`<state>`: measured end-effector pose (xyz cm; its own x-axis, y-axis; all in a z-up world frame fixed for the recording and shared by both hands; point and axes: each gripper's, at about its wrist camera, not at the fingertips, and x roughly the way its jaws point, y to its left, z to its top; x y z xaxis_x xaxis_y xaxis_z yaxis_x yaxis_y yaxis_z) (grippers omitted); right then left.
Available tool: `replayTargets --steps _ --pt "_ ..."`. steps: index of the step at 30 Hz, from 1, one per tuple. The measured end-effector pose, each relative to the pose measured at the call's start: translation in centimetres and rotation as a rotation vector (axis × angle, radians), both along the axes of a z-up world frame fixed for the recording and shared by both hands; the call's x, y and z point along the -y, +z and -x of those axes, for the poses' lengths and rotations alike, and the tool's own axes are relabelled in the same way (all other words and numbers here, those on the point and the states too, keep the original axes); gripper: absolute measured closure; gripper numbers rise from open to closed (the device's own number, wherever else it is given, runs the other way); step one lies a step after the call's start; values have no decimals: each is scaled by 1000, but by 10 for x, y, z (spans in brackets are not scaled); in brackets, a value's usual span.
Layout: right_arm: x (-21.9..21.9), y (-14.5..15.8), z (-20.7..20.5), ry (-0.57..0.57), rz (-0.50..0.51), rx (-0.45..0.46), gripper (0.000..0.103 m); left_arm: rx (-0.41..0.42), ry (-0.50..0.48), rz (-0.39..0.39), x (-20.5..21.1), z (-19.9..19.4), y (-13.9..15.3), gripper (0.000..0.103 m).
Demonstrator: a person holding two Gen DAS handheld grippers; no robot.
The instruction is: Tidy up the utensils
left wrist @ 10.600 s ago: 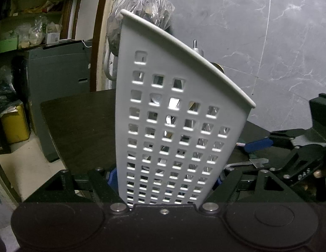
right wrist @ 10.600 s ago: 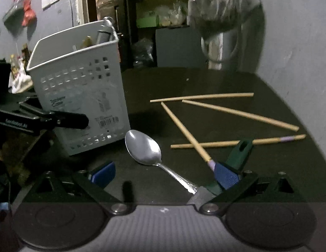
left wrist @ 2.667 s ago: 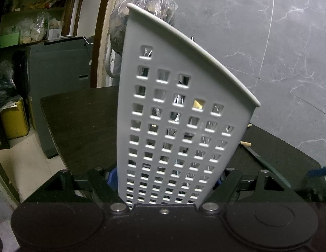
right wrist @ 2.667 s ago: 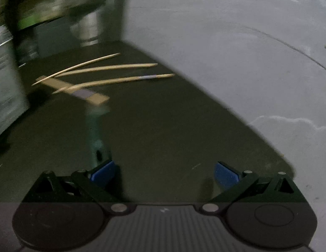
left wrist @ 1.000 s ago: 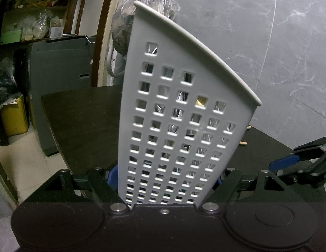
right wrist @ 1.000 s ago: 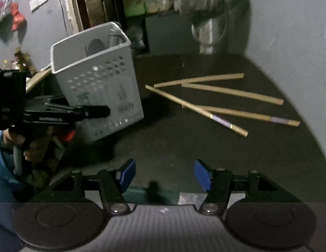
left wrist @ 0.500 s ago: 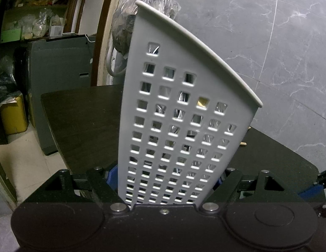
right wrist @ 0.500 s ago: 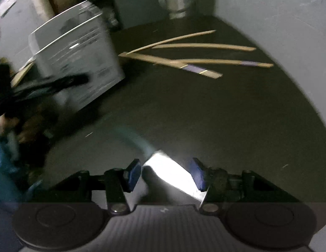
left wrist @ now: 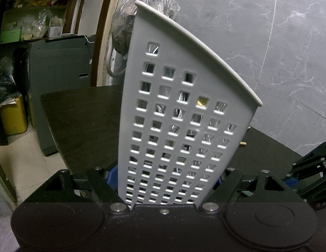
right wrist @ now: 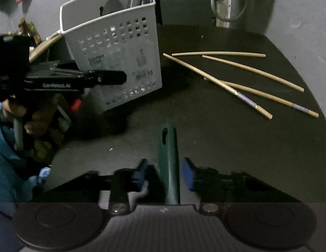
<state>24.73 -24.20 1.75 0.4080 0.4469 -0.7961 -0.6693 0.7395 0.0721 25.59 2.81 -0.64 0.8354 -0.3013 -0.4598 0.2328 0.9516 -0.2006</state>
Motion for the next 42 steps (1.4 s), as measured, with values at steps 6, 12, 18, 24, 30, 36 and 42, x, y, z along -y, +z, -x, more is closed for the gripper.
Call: replayTargets --steps 6,12,18,24,30,36,42 --pt "-23 0 -1 8 102 12 82 0 0 0 0 0 0 22" --pt "-36 1 -23 23 142 -66 71 0 -2 1 -1 1 0 22" --pt "-42 0 -23 30 152 -42 83 1 -5 3 -1 0 0 22" --pt "-51 15 -8 27 168 80 83 1 -5 4 -1 0 -1 22" --pt "-34 39 9 -38 -9 266 83 1 -4 -1 0 0 -1 22" --pt "-19 50 25 -91 -198 426 83 1 -2 -5 1 1 0 22" --pt "-8 54 32 -155 -362 542 83 -1 -1 -10 3 0 1 22"
